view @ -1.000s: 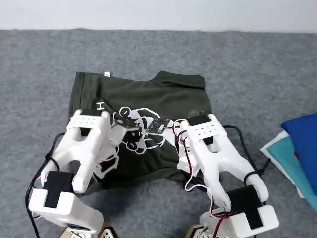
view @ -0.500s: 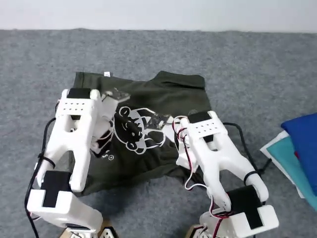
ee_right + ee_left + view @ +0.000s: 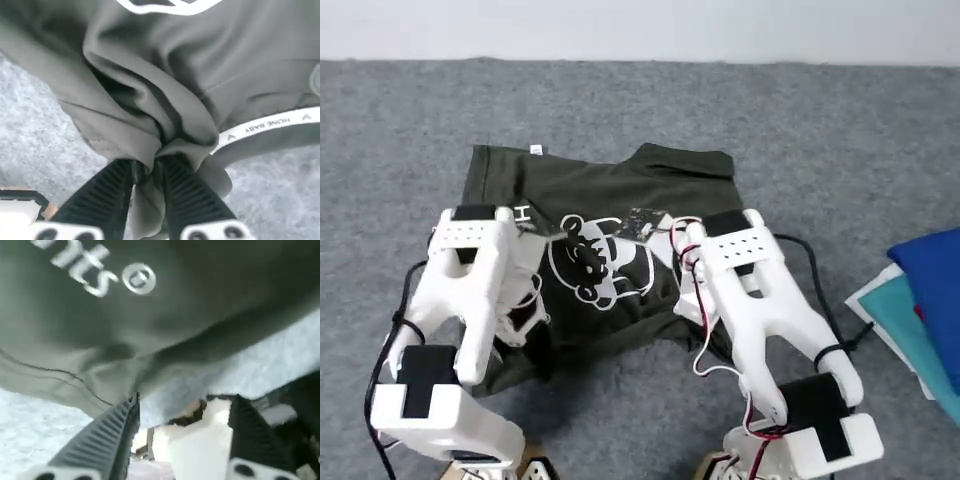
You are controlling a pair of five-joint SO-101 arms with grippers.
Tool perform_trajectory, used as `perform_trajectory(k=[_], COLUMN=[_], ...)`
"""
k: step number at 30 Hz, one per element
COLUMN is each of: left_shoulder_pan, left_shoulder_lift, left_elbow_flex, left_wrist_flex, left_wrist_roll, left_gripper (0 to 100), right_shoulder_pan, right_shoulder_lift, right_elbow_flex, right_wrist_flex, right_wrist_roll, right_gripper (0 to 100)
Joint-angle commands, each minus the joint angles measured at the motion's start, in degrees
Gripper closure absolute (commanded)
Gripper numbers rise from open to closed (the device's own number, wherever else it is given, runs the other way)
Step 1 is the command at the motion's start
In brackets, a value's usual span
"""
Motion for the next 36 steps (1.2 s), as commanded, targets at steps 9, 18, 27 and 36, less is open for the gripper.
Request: perform_trajectory(k=[9,18,27,36], left_shoulder_pan=[6.07,6.07,6.33,5.8], left_shoulder_lift=[-1.85,-1.76,-1.76,-2.46], left_elbow_flex=[5.49,4.62,11.03,10.68], left_wrist_flex=[-2.02,-13.89,-24.88,-23.47], left_wrist_roll=[-16.62,-13.54,-13.63,-21.19], left_gripper=[75,75,85,99], right_shoulder_pan=[4.53,4.44,4.53,4.18], right_shoulder_lift=[-0.13,-0.13,-0.66,-0.66], right_elbow_flex=[-4.92,-4.92,-4.92,-5.01], right_wrist_flex=[0.4,1.36,2.07,2.33], right_wrist_roll=[-0.35,-0.35,-0.44,-0.53], right_gripper=[98.9,98.9,98.9,98.9])
